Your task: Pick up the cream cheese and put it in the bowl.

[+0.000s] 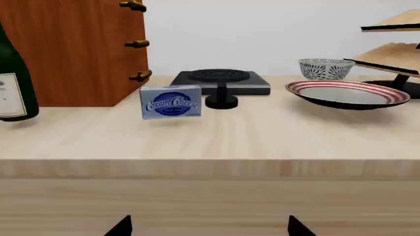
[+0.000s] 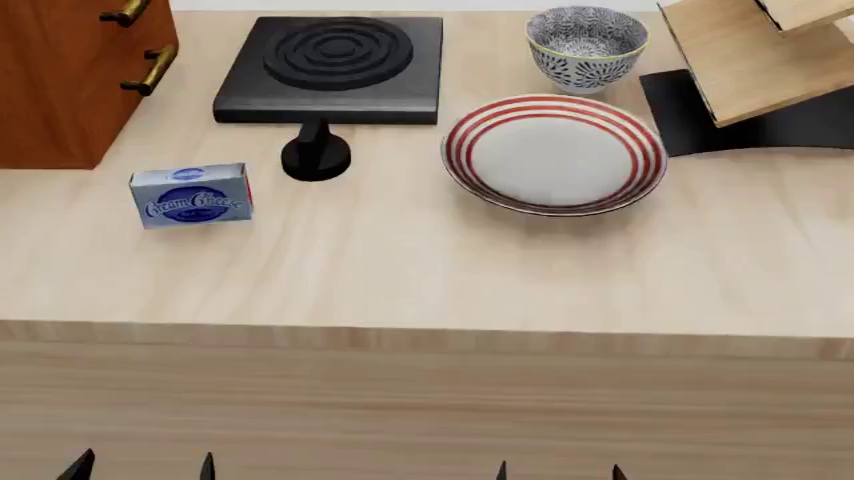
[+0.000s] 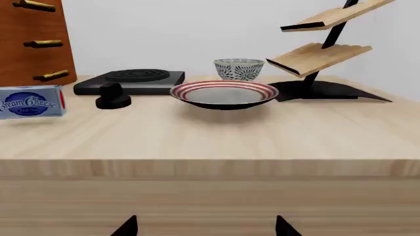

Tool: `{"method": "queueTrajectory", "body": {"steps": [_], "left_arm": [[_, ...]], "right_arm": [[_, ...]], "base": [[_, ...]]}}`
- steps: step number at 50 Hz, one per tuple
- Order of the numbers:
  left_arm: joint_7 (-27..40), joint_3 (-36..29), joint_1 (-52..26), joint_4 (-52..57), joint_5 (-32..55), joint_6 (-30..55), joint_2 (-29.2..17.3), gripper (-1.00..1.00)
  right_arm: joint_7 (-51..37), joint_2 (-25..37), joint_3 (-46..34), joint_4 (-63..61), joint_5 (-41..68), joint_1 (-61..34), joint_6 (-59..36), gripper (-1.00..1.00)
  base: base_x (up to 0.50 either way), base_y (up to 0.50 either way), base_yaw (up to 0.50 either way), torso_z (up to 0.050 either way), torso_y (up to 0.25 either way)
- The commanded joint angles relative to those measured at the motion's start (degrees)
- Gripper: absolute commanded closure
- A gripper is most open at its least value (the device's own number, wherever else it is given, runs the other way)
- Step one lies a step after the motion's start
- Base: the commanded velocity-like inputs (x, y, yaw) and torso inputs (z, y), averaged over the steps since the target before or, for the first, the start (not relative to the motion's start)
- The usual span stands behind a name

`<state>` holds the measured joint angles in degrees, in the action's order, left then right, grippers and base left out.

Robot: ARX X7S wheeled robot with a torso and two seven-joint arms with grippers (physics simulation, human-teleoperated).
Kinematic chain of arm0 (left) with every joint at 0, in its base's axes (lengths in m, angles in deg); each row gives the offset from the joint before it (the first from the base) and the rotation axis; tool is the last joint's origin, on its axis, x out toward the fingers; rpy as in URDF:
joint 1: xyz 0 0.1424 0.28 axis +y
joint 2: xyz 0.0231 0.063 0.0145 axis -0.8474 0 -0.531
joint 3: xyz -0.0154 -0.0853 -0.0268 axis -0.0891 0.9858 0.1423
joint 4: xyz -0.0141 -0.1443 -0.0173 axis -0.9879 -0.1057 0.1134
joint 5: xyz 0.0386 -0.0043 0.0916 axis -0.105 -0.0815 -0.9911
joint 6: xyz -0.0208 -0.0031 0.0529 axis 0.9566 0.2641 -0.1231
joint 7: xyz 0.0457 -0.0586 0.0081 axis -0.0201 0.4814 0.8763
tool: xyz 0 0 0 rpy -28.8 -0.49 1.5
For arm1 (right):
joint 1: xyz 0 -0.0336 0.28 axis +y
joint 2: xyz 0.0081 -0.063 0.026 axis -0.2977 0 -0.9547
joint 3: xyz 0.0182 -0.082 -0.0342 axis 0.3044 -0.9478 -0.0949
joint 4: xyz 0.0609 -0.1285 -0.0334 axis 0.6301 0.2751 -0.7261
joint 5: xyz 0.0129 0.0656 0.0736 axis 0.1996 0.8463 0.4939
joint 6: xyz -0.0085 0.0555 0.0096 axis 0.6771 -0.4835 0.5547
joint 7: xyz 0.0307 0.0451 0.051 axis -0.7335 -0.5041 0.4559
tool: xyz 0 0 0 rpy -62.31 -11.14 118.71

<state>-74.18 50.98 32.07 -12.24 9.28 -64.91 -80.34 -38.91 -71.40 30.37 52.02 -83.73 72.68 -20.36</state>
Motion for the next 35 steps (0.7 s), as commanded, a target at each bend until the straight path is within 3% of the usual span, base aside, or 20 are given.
{"method": "queueTrajectory", "body": {"steps": [1,15,35], "left_arm": [[0.64,-0.64,0.0,0.0,0.56,0.0,-0.57,-1.0],[2.55,-3.9,1.67,0.66,2.2,-2.76,-3.14,-1.0],[4.0,-5.43,1.4,2.66,4.39,0.68,-4.96,-1.0]], "right_arm": [[-0.72,0.54,-0.72,0.0,0.54,0.0,0.0,-1.0],[-3.08,2.97,-3.37,-1.32,2.82,1.72,0.8,-1.0],[-5.17,4.76,-4.88,-1.99,4.28,1.85,0.86,-1.0]], "base": [[0.0,0.0,0.0,0.0,0.0],[0.0,0.0,0.0,0.0,0.0],[0.0,0.0,0.0,0.049,0.0]]}}
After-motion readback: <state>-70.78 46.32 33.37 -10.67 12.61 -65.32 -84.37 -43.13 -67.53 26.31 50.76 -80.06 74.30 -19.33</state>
